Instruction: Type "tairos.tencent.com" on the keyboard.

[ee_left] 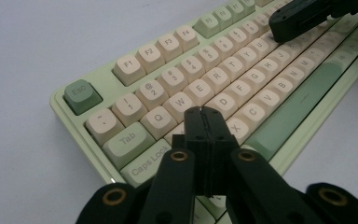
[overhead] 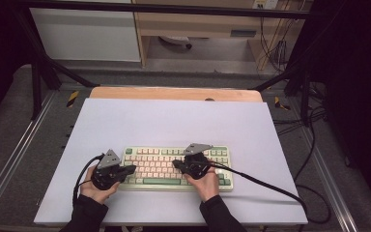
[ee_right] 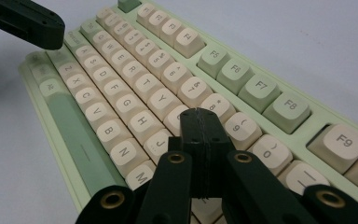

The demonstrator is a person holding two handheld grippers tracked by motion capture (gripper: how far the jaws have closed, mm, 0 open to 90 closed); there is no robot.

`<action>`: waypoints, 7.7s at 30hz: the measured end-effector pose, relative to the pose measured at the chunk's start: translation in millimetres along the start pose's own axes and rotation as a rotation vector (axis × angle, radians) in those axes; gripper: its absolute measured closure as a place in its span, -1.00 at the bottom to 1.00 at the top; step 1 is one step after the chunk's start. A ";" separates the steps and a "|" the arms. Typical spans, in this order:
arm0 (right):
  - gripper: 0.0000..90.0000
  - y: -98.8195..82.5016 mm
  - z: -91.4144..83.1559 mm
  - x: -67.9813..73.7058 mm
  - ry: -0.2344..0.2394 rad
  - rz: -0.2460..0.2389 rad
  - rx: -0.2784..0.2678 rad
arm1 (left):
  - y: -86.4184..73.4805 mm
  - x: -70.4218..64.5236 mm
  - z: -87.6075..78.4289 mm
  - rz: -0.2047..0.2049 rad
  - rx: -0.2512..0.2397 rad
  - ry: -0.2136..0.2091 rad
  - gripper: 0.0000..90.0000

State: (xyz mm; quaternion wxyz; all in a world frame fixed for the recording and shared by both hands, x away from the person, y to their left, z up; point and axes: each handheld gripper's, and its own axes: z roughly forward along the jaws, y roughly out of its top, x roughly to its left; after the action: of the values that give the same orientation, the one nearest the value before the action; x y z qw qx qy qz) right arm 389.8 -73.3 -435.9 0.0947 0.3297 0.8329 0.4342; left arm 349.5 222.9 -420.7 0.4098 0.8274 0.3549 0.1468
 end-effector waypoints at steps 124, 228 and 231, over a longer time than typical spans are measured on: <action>1.00 -1.5 -45.3 -10.1 0.011 0.007 -0.068 | 6.1 -7.6 1.8 0.014 -0.010 -0.005 1.00; 1.00 -30.1 -59.1 -18.3 0.004 0.001 -0.031 | 9.1 -10.6 28.9 0.040 0.038 0.006 1.00; 1.00 -29.8 -59.3 -18.3 0.005 0.001 -0.034 | 9.4 -11.2 27.6 0.039 0.036 0.002 1.00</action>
State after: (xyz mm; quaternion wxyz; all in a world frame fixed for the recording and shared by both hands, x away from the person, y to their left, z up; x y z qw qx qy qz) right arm 363.5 -136.1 -425.8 0.0980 0.3274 0.8255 0.4492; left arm 360.7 195.3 -429.9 0.3918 0.8412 0.3415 0.1492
